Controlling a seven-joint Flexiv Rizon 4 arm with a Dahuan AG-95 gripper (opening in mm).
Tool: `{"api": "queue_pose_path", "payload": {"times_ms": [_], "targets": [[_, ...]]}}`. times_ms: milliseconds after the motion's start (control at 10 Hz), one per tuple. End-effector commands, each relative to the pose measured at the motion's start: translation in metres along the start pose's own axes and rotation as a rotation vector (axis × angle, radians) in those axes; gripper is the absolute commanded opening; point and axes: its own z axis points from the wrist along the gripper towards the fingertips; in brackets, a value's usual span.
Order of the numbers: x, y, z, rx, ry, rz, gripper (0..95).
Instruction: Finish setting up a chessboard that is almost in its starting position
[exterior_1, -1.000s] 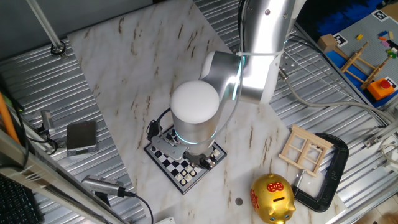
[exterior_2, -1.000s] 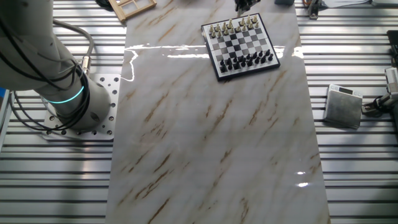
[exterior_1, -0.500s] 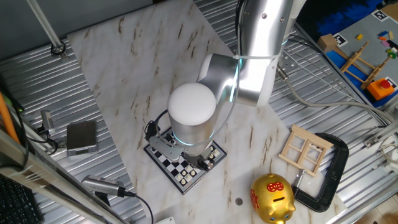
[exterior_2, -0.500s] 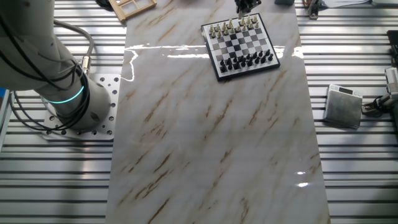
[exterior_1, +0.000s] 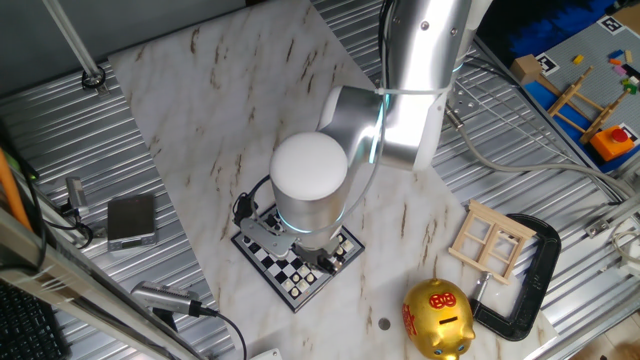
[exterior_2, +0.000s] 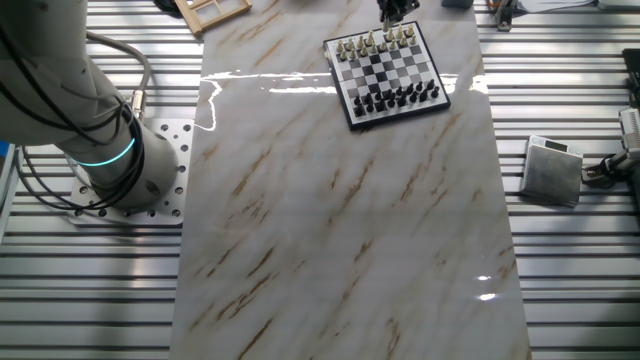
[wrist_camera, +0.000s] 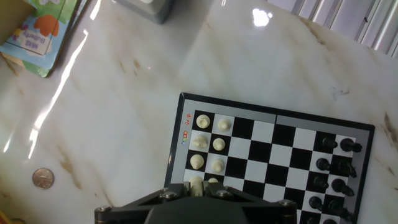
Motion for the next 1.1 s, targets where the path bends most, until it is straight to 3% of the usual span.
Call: {"api": "queue_pose_path", "payload": {"times_ms": [100, 1100], "targets": [[0.000, 0.000, 0.001, 0.000, -0.001, -0.005, 0.0], [0.001, 0.001, 0.016, 0.005, -0.003, -0.015, 0.0]]}}
